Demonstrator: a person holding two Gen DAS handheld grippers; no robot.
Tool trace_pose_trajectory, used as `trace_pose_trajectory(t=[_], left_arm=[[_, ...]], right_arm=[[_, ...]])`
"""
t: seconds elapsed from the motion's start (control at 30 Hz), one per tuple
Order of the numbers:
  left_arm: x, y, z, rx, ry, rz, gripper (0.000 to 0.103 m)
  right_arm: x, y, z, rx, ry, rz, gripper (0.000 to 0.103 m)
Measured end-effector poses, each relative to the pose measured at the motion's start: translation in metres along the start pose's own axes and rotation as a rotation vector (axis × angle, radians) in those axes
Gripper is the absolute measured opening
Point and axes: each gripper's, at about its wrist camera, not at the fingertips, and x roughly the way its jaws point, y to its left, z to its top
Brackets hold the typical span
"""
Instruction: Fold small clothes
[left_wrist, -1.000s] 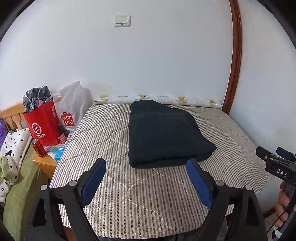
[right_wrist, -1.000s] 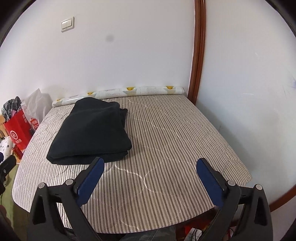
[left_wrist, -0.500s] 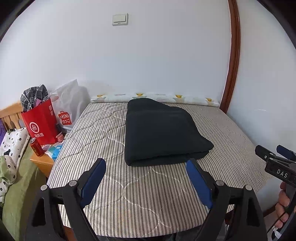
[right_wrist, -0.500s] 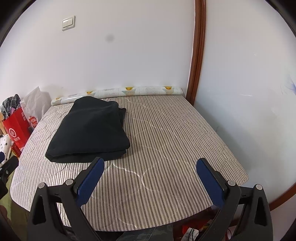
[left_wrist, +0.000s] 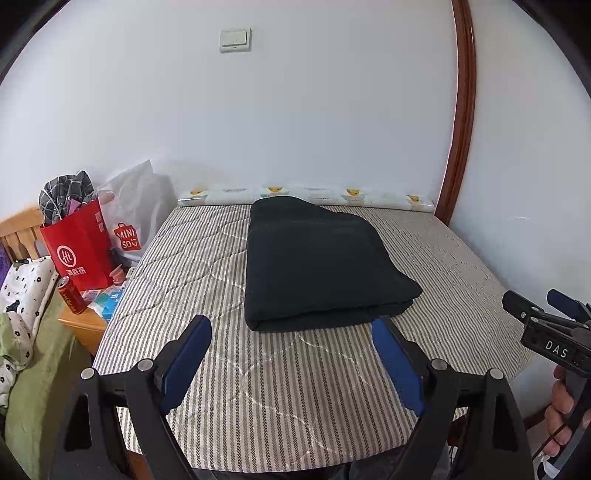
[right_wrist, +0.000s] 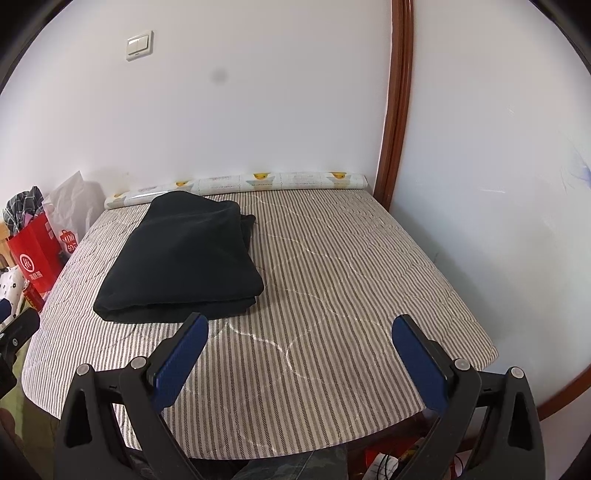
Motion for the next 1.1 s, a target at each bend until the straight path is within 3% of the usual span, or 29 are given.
trace_pose_trajectory(t=[1.1], left_arm=[[-0.001,0.0053,-0.0009,-0.012,0.006,-0.007,0.089]], right_arm=[[-0.0021,0.0042,-0.0016,-0.016,-0.007,0.023,0.099]])
